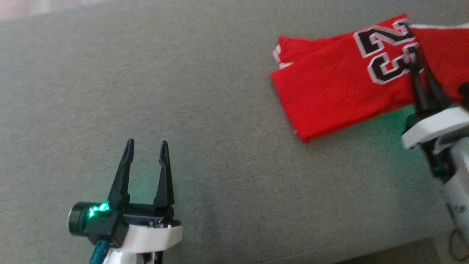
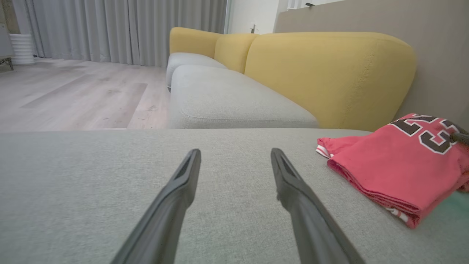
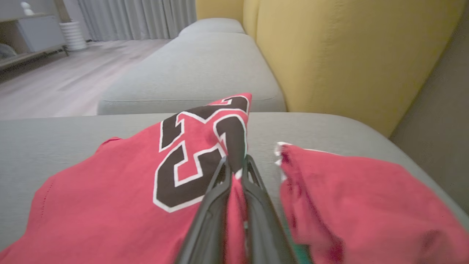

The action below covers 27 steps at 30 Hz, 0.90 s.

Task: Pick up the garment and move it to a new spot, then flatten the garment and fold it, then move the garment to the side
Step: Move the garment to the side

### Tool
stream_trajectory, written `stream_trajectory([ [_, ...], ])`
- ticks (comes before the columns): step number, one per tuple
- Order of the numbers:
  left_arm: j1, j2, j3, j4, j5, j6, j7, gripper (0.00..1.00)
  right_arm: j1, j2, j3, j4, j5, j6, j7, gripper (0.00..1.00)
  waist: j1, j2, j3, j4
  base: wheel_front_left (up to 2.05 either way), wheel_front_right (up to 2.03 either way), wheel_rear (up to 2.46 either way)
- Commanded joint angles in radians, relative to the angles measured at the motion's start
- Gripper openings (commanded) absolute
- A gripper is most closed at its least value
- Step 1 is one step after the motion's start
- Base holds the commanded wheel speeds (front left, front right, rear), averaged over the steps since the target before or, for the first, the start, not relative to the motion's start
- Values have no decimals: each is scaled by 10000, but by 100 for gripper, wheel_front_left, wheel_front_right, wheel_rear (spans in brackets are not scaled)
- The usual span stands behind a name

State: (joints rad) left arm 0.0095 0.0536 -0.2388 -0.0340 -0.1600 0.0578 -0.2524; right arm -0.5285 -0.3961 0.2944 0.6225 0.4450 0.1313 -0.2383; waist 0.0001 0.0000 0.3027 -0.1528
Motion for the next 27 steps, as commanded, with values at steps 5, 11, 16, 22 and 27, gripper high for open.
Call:
stream_trajectory([
  [5, -489, -34, 416, -428, 245, -314, -93, 100, -301, -1215, -857, -1227, -394, -6, 604, 0, -1, 0, 876, -720, 0, 0, 0],
  [11, -602, -34, 491, -414, 363, -500, -93, 100, -159, -1869, -1944, -2064, -712, -6, 1195, 0, -1, 0, 1169, -836, 0, 0, 0],
  [16, -719, -34, 548, -310, 428, -632, -93, 100, 119, -1930, -3142, -2884, -1294, -6, 1888, 42, -1, 0, 1351, -850, 0, 0, 0],
  [22, -794, -34, 541, -37, 279, -670, -93, 100, 841, -927, -3830, -3749, -2437, -6, 2246, 100, -1, 0, 1050, -676, 0, 0, 0],
  [27, -602, -34, 503, 181, -8, -669, -93, 100, 1570, 280, -3341, -3816, -2683, -6, 2046, 100, -1, 0, 371, -450, 0, 0, 0],
])
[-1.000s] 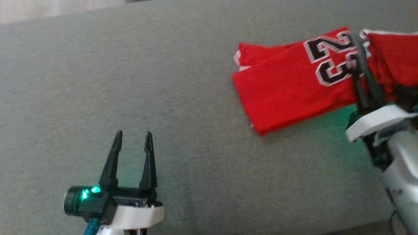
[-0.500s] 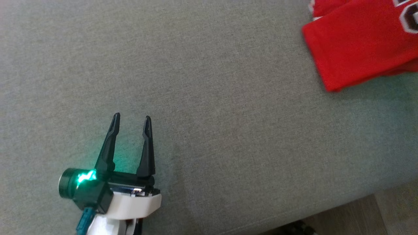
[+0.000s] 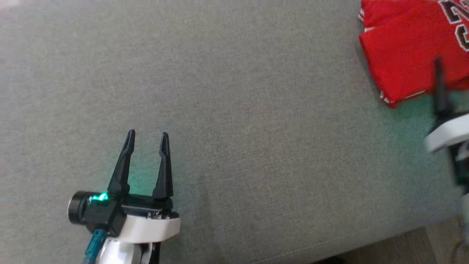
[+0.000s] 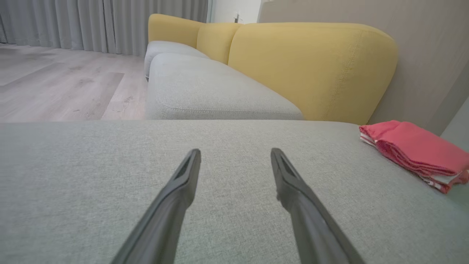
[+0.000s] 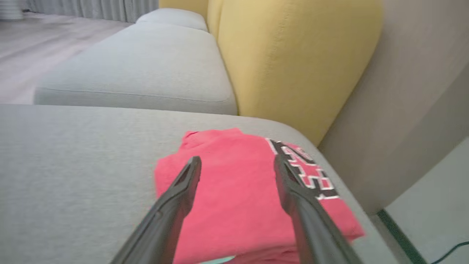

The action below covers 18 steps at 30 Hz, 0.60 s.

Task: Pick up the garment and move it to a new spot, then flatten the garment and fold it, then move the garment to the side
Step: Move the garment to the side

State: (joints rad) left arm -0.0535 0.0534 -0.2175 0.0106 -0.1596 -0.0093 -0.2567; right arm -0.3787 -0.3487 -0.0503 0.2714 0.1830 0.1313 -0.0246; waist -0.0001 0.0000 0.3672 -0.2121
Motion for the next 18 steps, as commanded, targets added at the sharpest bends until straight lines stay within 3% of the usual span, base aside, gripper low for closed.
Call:
stream_trajectory([
  [1, 70, -32, 294, -217, -53, 23, -51, 100, 224, 64, 242, -251, -40, -6, -178, 100, 1, 0, -431, 209, 0, 0, 0],
  [6, 401, -32, 223, 41, -250, 175, -51, 100, 1057, 1172, 1447, 354, 181, -6, -828, 100, 1, 0, -1340, 627, 0, 0, 0],
  [14, 1087, -32, 83, 135, -551, 425, -51, 100, 2067, 2217, 3504, 1701, 839, -6, -2288, 100, 1, 0, -2795, 1358, 0, 0, 0],
  [18, 1477, -32, 148, -116, -515, 593, -51, 100, 2575, 2429, 3577, 879, 480, -6, -2364, 100, 1, 0, -3363, 1569, 0, 0, 0],
])
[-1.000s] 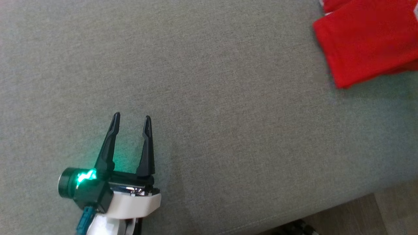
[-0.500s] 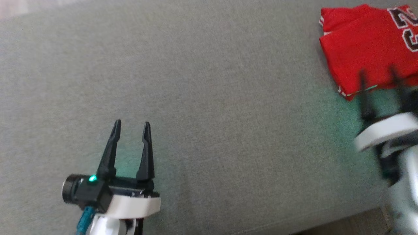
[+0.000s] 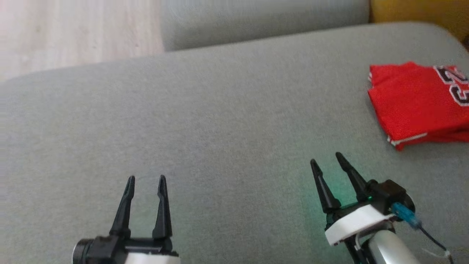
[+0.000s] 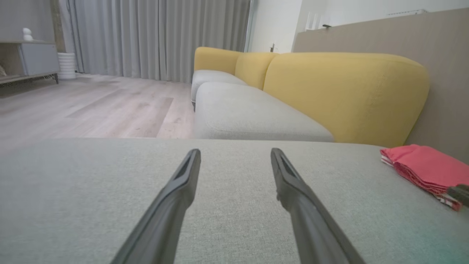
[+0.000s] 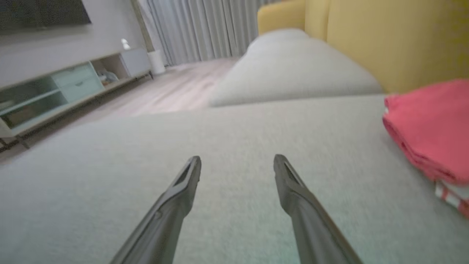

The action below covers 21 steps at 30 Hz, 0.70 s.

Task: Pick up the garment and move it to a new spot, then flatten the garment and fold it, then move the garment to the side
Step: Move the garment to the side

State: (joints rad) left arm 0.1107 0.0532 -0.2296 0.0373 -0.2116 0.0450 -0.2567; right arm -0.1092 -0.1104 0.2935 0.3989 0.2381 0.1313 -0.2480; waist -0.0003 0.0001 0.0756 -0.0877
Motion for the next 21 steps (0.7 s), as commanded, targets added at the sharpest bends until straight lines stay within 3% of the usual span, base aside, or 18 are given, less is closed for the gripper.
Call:
stream_trajectory([
  [1, -57, -30, 302, -487, 37, 99, -51, 100, 117, 107, 16, -693, -172, -6, -131, 100, 3, -1, -559, 366, 0, 0, 0],
  [8, 648, -30, 576, -843, -142, 335, -51, 100, 1283, 371, -634, -1908, -690, -6, -135, 100, 3, -1, -922, 502, 0, 0, 0],
  [21, 912, -30, 810, -546, -306, 498, -51, 100, 1964, 575, -1042, -2785, -1342, -6, -136, 100, 3, -1, -1061, 482, 0, 0, 0],
])
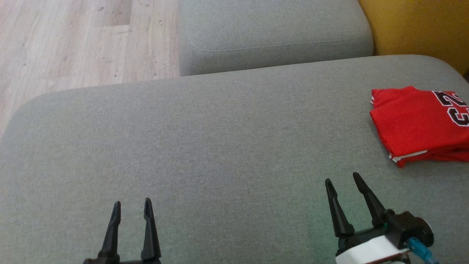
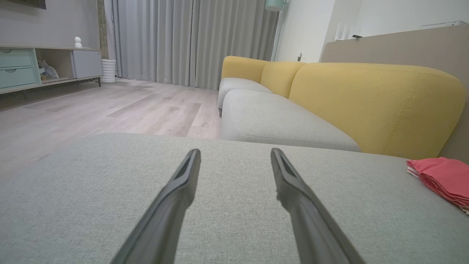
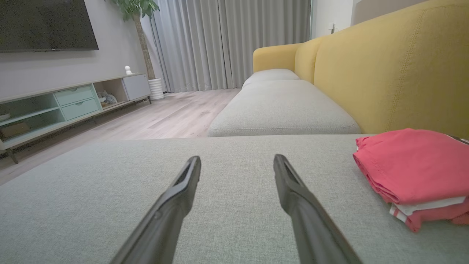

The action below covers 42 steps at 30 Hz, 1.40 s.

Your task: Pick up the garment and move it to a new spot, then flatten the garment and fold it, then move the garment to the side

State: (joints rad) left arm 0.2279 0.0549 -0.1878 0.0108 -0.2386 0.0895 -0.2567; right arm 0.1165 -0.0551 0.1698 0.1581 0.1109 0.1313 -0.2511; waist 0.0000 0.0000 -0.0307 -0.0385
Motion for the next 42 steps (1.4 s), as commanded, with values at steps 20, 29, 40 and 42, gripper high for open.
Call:
stream_trajectory([
  [20, -96, 53, 191, 682, -976, -50, 171, 0, -28, -24, -131, 390, 1039, 0, 171, 0, 0, 0, -15, -27, 0, 0, 0],
  [29, -366, 112, 316, 858, -2032, -231, 374, 0, -215, -90, -243, 445, 2194, -1, 363, 0, 0, 0, 11, 4, 0, 0, 0],
  [40, -654, 166, 470, 1029, -3196, -422, 608, 0, -401, -146, -389, 482, 3461, -1, 591, 0, 0, 0, 41, 40, 0, 0, 0],
  [42, -711, 176, 502, 1060, -3428, -459, 656, 0, -437, -155, -420, 489, 3712, -1, 638, 0, 0, 0, 47, 47, 0, 0, 0],
])
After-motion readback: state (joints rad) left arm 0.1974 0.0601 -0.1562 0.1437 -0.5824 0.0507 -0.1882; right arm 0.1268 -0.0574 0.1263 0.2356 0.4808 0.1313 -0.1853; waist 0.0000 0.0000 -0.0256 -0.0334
